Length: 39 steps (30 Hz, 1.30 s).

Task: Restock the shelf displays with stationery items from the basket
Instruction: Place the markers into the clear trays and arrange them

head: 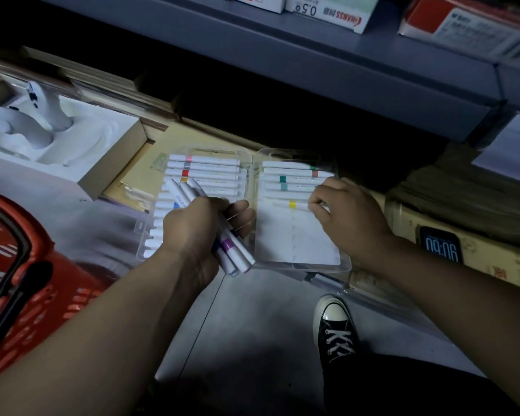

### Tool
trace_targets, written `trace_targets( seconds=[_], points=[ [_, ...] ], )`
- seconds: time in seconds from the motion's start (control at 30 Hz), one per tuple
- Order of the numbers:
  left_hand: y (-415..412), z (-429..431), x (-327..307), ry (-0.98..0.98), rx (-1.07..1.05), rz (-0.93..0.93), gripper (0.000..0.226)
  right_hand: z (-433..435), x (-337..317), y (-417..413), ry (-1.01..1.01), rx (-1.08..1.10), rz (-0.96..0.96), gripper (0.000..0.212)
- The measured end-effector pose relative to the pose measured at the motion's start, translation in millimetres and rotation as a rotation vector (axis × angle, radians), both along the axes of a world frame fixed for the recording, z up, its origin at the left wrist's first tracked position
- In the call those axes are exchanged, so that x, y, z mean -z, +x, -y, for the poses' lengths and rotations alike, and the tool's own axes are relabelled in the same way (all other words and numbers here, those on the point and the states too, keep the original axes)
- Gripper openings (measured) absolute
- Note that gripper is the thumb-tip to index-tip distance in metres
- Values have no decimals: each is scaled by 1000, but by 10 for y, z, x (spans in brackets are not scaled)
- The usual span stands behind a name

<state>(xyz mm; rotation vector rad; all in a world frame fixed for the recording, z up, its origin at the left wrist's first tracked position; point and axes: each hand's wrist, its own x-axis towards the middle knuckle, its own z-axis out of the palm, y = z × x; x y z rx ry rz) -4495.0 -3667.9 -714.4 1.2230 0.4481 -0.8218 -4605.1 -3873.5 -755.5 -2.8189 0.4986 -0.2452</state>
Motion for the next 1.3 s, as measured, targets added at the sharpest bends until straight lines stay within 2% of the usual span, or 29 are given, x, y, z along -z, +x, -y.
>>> trace_targets(
  seconds=[0.1,0.17,0.37,0.63,0.77,0.9,1.17,1.3],
  points=[
    [-16,21,2,-19,6,-8,35,-28,12,24,-49,-35,-43,5],
    [-21,23,13,-26,20,-9,34,-26,38,27,-85,-60,-85,15],
    [-15,31,29,-43,21,-14,35,16,108,53,-65,-73,88,23],
    [3,51,74,-39,46,-31,33,-57,144,126,-86,-91,105,10],
    [21,30,72,-49,25,-30,33,-92,192,139,-157,-102,106,13],
    [27,29,52,-73,53,-24,34,-240,173,90,-299,-96,24,15],
    [-34,57,13,-46,75,-19,34,-334,381,-184,-349,-92,-213,61],
    [-56,40,7,-12,90,-14,33,-324,356,-210,-305,-110,-312,70]
  ],
)
